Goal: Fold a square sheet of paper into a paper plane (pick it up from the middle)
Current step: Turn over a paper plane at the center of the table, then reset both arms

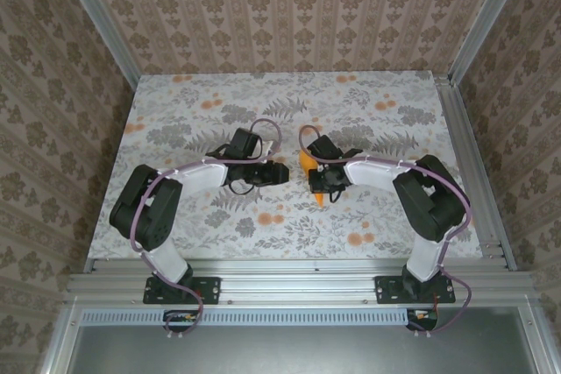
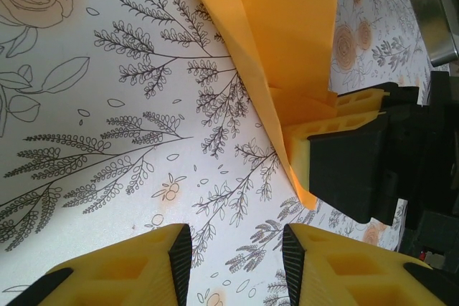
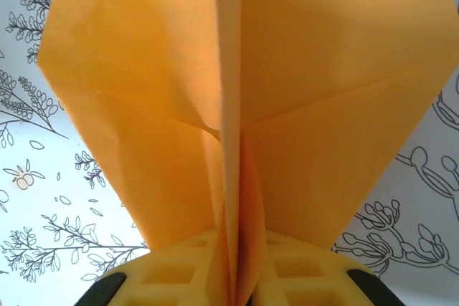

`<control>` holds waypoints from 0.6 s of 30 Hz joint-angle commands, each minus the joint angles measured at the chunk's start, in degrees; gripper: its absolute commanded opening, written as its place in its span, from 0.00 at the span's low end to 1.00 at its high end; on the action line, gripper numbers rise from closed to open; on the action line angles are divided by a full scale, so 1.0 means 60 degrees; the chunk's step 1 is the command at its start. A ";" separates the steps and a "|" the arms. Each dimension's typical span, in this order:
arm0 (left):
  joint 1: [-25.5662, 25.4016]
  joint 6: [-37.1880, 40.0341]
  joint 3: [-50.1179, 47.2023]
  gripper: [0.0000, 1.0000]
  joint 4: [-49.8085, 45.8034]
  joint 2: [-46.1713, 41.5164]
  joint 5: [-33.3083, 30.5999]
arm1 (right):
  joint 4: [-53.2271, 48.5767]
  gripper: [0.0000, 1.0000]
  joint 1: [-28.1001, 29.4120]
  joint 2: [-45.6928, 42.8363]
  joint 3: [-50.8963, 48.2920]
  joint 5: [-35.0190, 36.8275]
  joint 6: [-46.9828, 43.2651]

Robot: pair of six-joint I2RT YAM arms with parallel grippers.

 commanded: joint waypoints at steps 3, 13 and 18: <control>0.0064 0.0281 -0.0068 0.41 -0.0077 0.0073 0.0134 | -0.0809 0.15 0.0239 0.0453 0.0201 0.0412 -0.0213; 0.0077 0.0444 0.0003 0.41 -0.0264 -0.0008 0.0077 | -0.1026 0.24 0.0406 0.0057 0.0553 0.0337 -0.0204; 0.0177 0.0601 0.0041 0.42 -0.0487 -0.0189 0.0042 | -0.1334 0.31 0.0390 -0.0622 0.0724 0.0267 -0.0288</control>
